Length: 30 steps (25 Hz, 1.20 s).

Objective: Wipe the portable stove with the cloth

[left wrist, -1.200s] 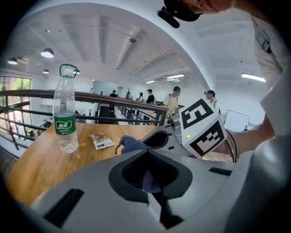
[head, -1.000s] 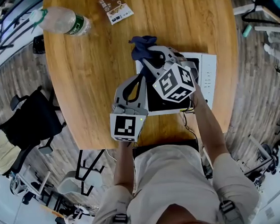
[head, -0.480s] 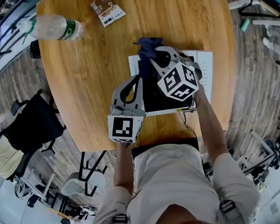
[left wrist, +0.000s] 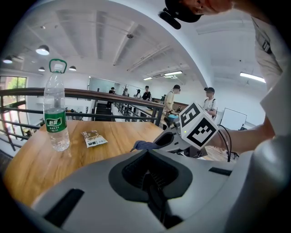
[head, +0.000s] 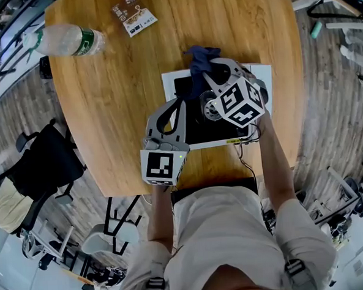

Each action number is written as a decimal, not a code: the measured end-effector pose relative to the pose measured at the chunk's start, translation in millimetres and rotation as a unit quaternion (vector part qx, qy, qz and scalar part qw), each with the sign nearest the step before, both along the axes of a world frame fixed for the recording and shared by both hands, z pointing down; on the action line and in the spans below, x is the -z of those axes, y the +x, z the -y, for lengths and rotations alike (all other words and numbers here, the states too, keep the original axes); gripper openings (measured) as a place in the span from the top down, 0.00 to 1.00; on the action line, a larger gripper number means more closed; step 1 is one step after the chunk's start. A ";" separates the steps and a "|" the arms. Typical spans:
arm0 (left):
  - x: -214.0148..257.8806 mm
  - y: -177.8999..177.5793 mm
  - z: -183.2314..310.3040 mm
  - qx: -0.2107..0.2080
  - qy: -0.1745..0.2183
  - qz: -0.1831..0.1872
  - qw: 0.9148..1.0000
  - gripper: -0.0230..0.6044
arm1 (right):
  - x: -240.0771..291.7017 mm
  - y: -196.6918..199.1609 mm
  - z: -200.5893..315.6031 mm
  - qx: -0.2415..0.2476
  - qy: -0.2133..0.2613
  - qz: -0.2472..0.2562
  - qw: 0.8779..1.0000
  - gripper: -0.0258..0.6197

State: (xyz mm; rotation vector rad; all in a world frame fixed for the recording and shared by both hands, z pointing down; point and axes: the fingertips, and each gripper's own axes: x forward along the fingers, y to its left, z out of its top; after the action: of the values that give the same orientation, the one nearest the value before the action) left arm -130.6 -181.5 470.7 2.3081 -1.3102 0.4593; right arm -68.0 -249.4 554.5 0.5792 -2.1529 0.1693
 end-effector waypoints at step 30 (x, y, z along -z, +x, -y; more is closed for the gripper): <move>2.9 32.6 -2.0 -0.035 0.000 0.007 0.999 0.94 | -3.6 77.7 14.0 -0.086 0.025 -0.027 0.996 0.82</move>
State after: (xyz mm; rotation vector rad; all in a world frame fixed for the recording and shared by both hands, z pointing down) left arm -98.1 -179.4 467.8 2.3609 -1.2400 0.4984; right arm 9.7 -263.4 558.1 0.7908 -2.0595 0.1932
